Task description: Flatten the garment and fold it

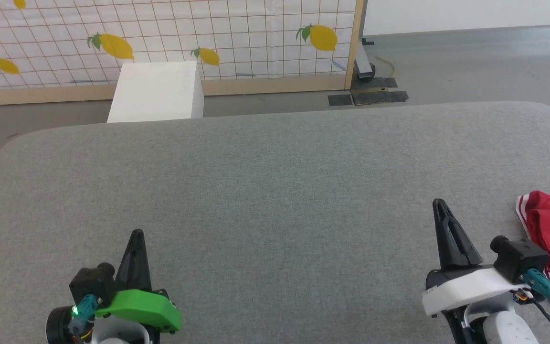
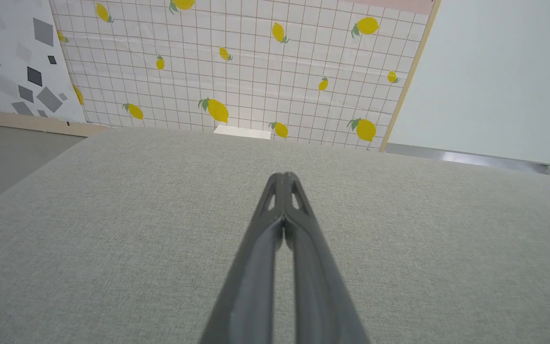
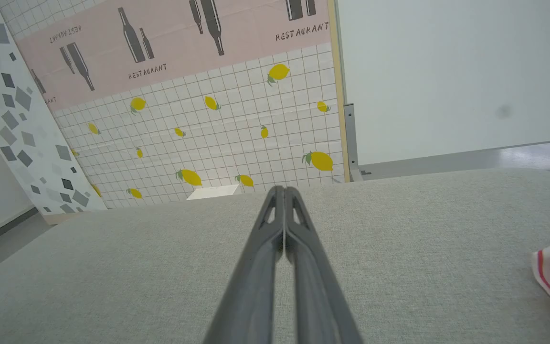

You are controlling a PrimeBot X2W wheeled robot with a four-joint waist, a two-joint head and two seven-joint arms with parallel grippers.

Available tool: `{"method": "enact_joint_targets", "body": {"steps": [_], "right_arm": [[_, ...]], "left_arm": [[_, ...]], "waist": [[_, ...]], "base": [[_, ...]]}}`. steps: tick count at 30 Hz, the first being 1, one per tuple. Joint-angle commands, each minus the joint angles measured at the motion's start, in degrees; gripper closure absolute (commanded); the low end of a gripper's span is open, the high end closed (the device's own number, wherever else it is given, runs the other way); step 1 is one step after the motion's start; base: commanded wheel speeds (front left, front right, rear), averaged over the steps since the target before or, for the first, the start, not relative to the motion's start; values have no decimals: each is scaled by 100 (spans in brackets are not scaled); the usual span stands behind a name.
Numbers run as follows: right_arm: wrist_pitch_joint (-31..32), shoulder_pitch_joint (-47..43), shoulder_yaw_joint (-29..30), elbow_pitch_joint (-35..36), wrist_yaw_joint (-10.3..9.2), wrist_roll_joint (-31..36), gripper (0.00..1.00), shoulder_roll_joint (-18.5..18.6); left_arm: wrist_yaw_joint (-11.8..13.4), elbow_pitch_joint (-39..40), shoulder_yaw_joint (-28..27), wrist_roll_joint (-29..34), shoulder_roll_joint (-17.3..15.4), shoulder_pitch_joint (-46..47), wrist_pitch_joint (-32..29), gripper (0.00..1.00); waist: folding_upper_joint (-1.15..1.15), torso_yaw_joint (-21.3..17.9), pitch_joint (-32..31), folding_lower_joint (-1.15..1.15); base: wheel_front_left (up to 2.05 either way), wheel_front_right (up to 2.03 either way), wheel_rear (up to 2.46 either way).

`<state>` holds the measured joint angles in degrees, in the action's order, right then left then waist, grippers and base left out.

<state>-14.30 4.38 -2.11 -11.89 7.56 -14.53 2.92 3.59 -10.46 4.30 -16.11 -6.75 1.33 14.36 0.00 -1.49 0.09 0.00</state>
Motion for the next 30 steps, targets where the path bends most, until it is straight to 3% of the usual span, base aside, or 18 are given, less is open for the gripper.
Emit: {"method": "enact_joint_targets", "body": {"steps": [1,30], "right_arm": [[54,-26,12,65,0,73,100,0],[386,-125,60,336,-2,406,100,-1]], "left_arm": [[-21,53,-25,90,23,-7,-52,100],[-103,293,-122,457,111,-38,-386,100]], "waist": [[0,5,0,0],[0,40,-2,0]], "base": [[0,0,0],[0,0,0]]}}
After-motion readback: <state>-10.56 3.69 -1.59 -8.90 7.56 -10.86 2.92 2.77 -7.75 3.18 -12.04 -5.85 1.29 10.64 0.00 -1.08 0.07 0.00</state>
